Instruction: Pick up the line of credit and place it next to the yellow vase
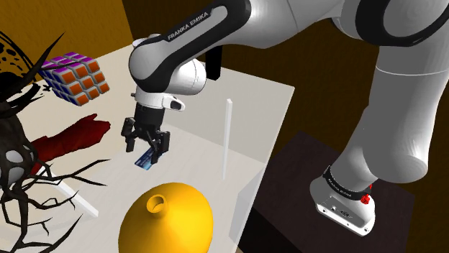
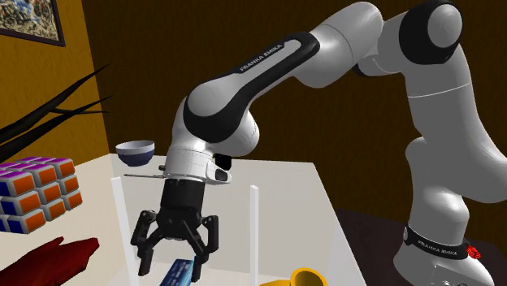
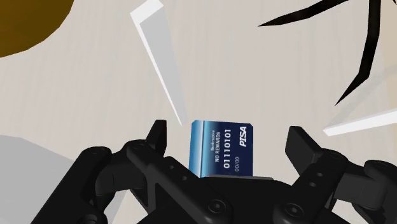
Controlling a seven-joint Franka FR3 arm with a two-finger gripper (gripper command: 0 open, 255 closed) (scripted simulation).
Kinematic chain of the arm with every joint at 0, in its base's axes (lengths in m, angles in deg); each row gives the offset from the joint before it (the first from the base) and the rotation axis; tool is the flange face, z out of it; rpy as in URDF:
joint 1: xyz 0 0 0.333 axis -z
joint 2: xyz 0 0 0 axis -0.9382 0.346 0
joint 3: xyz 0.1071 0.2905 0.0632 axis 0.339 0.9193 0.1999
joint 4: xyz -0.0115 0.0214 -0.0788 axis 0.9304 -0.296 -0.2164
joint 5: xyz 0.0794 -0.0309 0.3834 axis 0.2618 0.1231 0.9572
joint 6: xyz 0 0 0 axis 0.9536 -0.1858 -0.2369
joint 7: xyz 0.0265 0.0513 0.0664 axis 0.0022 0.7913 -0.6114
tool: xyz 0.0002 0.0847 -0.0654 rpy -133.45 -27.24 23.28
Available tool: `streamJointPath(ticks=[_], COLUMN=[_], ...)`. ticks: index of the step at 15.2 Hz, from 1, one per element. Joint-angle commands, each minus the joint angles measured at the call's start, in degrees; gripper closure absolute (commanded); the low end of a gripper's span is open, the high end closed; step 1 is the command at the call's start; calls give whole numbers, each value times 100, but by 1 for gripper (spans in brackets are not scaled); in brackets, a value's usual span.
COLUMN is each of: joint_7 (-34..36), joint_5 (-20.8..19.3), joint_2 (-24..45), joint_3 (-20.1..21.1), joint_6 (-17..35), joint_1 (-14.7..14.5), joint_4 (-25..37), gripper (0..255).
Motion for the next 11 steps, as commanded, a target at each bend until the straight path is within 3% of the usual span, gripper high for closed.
streamJointPath(ticks=[1, 3, 11], joint_7=[15, 30, 30], joint_5=[-21, -49, -49], joint_2=[-188, -385, -385], joint_3=[-37, -85, -87], joint_6=[-235, -514, -514], joint_1=[93, 199, 198], joint_4=[10, 46, 46], gripper=[0, 0, 0])
